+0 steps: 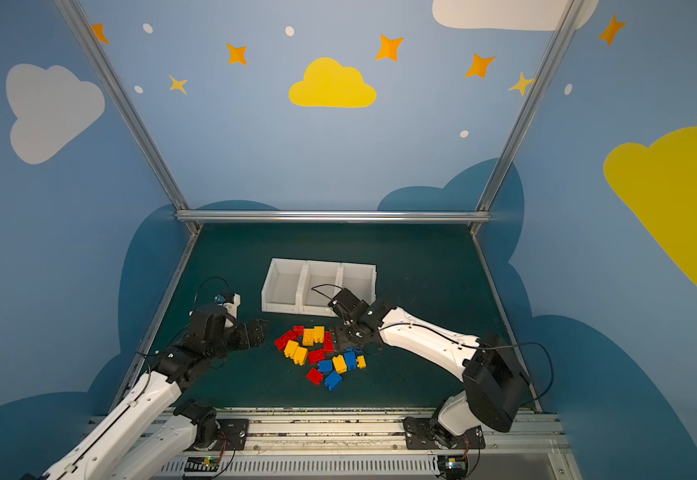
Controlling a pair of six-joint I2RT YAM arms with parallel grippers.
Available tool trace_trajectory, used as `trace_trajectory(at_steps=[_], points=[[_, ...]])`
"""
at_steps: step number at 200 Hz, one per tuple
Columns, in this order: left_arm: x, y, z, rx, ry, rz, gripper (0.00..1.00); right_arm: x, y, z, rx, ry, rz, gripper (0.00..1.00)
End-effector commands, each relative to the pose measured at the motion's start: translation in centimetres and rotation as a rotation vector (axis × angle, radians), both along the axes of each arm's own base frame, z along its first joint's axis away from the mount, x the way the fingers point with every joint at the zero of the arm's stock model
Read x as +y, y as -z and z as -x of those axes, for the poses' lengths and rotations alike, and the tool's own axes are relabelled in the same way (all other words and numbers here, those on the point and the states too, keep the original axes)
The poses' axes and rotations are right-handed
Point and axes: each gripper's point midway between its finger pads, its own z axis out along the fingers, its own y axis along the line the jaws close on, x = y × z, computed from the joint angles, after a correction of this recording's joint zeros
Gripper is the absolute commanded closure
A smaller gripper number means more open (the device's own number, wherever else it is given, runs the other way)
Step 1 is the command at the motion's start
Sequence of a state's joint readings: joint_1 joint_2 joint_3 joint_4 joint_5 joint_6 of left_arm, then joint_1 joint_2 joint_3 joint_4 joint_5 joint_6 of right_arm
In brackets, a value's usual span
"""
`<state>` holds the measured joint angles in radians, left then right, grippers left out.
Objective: Sort the legos into containers by color
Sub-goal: 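Close the right gripper on a yellow brick while the left arm hovers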
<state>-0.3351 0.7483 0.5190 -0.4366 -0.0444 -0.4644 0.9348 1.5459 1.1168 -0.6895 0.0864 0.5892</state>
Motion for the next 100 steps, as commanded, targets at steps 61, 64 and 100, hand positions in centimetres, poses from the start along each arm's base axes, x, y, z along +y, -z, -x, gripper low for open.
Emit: trace_trajectory(at_steps=[61, 64, 100], points=[[-1.0, 1.5, 1.9, 0.028, 0.011, 0.112, 0.01, 5.4, 1.8, -1.8, 0.071, 0.06, 0.074, 0.41], [-1.0, 1.5, 1.9, 0.026, 0.008, 0.115, 0.01, 5.5, 1.9, -1.8, 0.074, 0.06, 0.077, 0.41], [-0.9, 1.5, 2.3, 0.007, 0.002, 0.137, 0.01, 6.7, 2.5, -2.0, 0.09, 0.061, 0.108, 0.42]])
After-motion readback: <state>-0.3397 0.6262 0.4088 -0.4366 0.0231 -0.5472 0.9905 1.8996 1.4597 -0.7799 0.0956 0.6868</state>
